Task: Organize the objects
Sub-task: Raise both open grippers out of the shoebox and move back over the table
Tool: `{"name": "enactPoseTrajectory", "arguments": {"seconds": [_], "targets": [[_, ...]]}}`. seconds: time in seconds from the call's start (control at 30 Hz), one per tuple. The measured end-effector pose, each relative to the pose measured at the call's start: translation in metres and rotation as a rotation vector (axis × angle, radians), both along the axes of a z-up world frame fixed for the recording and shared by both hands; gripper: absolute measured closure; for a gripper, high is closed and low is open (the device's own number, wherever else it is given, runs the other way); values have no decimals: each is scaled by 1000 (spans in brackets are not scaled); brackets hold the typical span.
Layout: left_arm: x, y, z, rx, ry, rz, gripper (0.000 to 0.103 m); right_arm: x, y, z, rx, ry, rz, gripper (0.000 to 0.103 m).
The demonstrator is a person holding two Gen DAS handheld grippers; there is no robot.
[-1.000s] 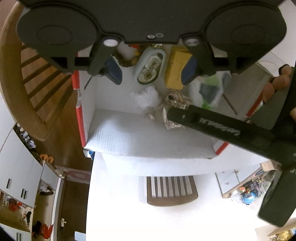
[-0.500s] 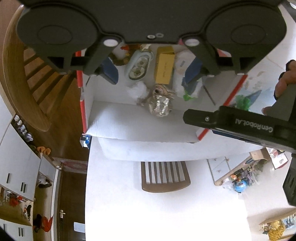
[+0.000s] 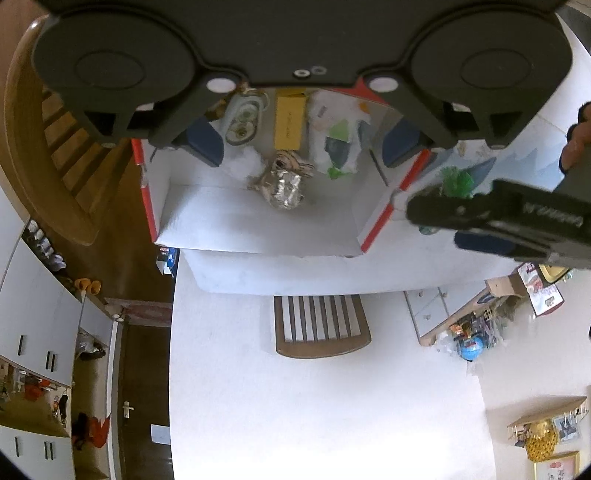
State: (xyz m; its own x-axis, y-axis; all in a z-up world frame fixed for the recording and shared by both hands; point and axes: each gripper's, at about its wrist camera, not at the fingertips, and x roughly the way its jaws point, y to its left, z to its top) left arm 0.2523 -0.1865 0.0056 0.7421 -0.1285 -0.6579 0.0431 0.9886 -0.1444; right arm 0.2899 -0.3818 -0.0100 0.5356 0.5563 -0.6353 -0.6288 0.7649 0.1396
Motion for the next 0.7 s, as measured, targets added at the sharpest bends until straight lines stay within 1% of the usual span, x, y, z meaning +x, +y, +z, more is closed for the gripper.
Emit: {"name": "enactPoseTrajectory", "arguments": {"seconds": [0.07,0.17,0.4,0.7], "targets": [[-8,10,-2,3,-2,0,4,-4,7,1,6,-1,-9,8],[-20,25,-4,15,-21,6,0,-10,20,4,17,5,-14,7],[-44,68,-9,10,-36,23,0,-28,61,8,31,2,-6,2],[-63,130,-17,-12,-29,74,0,-43,117,7,40,22,2,1]]}}
